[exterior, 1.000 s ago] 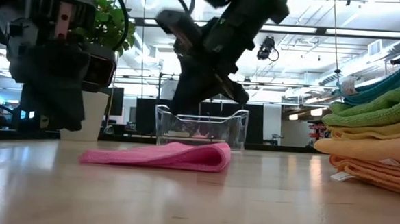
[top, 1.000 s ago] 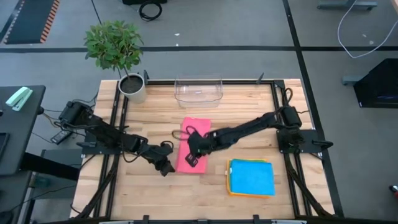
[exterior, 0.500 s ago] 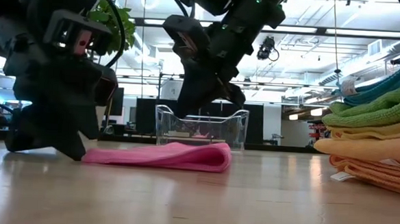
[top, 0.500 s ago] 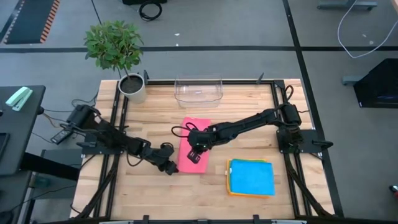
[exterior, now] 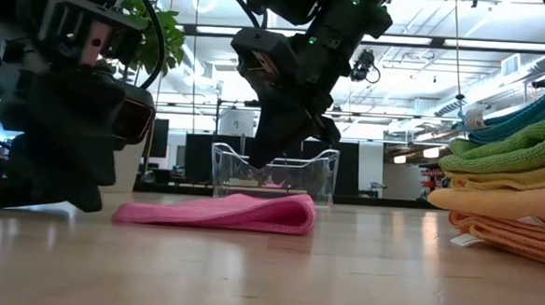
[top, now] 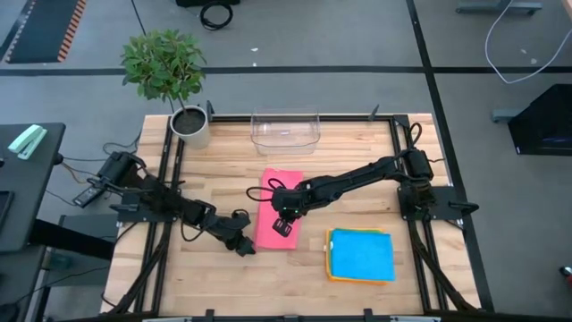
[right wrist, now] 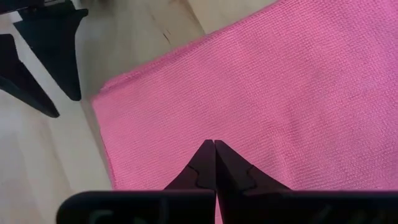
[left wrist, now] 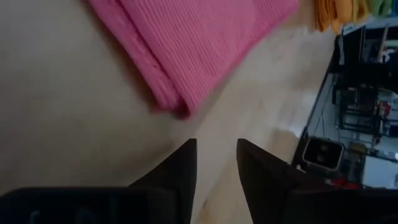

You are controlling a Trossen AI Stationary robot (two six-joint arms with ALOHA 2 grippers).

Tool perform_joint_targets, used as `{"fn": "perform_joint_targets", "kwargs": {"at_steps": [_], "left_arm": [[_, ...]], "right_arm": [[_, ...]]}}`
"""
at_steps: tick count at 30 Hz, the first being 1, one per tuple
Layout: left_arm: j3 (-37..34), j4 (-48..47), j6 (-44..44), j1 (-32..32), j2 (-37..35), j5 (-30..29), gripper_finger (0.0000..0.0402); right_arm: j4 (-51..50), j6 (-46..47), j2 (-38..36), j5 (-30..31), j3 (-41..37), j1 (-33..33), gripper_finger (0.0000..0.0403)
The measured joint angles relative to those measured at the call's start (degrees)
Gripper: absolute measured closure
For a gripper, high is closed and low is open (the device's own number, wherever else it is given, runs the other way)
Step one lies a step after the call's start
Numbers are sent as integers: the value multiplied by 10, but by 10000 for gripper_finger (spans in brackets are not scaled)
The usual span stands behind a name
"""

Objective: Fold microfiber towels
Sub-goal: Fold the pink towel on the table

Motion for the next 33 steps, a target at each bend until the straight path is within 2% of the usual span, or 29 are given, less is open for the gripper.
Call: {"fn": "perform_joint_targets", "kwargs": {"at_steps": [6,14,19,24,30,33], "left_arm": [[2,-22,-11,-1,0,-41,284],[26,-24,0,-1,38,-53,270],[48,-63,18,4,43,-67,270],[52,-79,14,4,43,-77,306],[51,-71,16,4,43,-103,389],[50,-52,34,3,33,-106,392]], "right_arm": [[0,-2,0,0,0,0,400],[1,-2,0,-2,0,0,400],[1,-2,0,-2,0,0,400],[1,-2,0,-4,0,0,400],[0,-5,0,-4,0,4,400],[-6,-6,0,-4,0,4,400]]}}
